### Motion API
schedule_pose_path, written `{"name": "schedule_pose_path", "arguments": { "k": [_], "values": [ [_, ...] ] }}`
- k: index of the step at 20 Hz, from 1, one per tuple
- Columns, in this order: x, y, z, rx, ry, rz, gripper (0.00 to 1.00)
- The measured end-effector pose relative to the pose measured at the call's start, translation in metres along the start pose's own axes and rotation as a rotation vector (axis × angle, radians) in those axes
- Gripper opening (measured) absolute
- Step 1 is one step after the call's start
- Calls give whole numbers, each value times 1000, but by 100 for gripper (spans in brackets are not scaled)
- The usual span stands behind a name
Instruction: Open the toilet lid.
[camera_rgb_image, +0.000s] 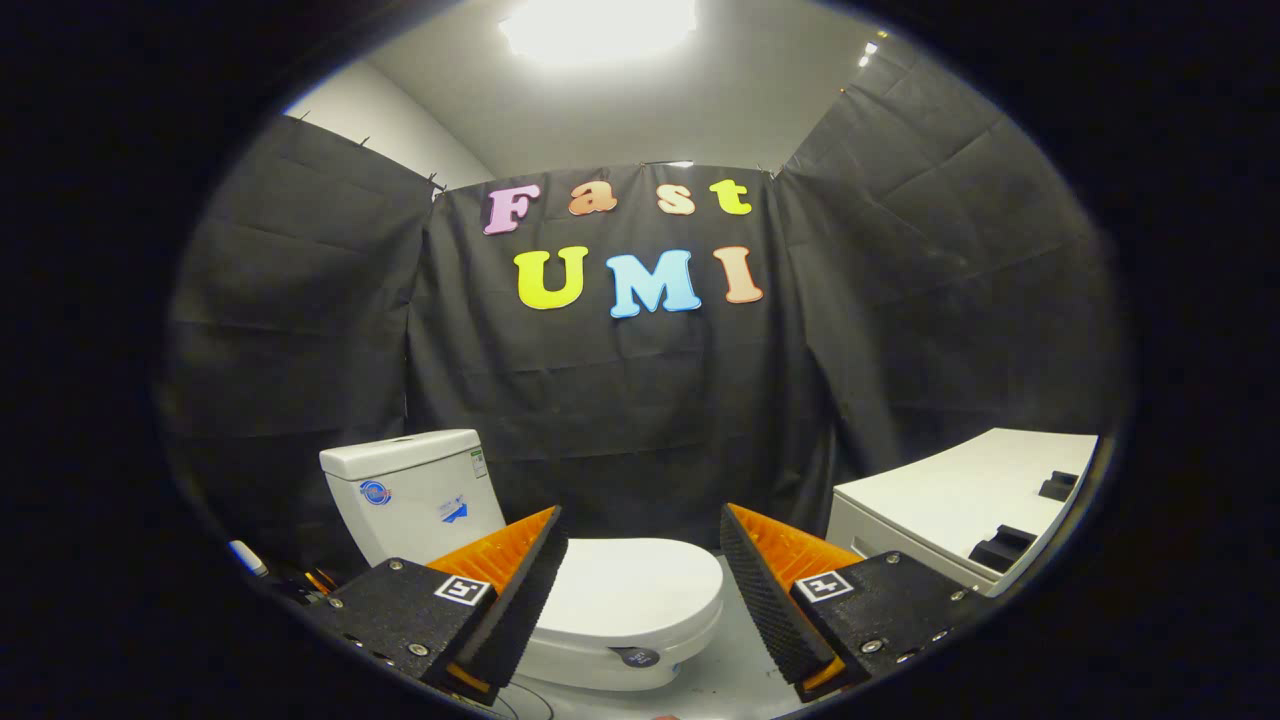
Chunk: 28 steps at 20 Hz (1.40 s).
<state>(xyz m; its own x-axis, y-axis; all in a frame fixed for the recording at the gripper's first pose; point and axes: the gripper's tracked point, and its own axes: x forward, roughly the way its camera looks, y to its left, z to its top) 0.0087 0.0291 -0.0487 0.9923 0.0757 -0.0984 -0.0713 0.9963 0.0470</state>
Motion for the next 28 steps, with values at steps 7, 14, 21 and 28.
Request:
{"name": "schedule_pose_path", "arguments": {
  "k": [7,14,21,28],
  "values": [
    [27,-4,-48,178,109,9,95],
    [56,-8,-92,366,207,18,95],
    [72,-18,-157,559,366,6,95],
    [79,-15,-220,682,508,-5,95]
  ]
}}
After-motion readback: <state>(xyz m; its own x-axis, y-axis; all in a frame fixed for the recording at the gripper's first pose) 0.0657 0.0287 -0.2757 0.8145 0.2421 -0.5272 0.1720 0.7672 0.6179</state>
